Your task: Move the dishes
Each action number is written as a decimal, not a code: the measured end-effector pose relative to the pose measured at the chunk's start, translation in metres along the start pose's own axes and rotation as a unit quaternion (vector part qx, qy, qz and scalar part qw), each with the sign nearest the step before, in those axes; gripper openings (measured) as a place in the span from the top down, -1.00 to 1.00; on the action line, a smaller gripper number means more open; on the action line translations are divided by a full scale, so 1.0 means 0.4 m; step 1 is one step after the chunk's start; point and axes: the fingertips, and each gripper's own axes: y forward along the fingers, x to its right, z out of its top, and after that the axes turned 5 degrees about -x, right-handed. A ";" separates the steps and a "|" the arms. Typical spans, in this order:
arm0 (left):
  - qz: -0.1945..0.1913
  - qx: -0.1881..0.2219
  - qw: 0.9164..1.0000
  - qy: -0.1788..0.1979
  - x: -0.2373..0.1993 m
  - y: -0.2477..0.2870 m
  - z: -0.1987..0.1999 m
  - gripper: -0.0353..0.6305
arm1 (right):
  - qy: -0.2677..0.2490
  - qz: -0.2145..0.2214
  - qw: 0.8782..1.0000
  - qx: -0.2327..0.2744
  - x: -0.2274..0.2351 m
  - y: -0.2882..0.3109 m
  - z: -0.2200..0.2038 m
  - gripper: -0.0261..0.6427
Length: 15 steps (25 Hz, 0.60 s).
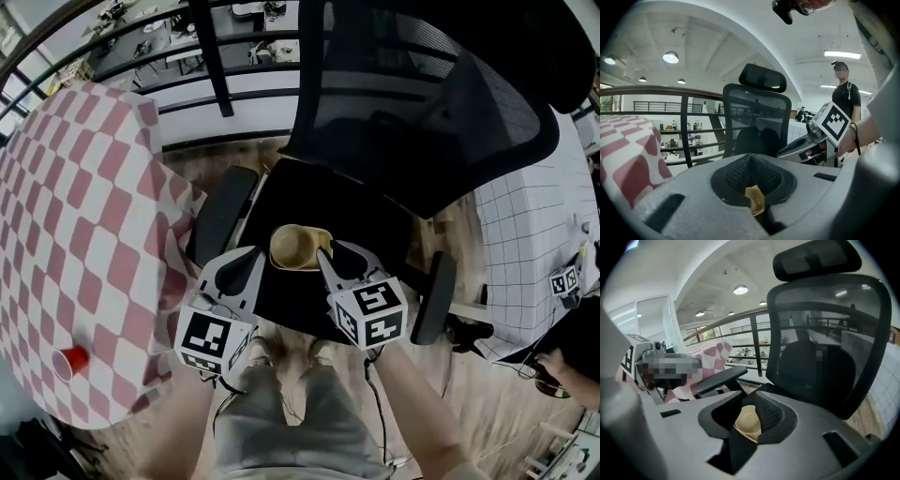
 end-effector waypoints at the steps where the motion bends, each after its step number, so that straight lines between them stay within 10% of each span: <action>1: -0.002 -0.004 1.000 -0.009 -0.005 0.016 -0.031 0.85 | 0.004 0.002 1.000 -0.007 0.005 0.027 -0.026 0.67; 15: -0.004 -0.074 0.996 -0.043 -0.041 0.150 -0.361 0.85 | 0.054 -0.006 0.994 -0.091 0.076 0.295 -0.301 0.62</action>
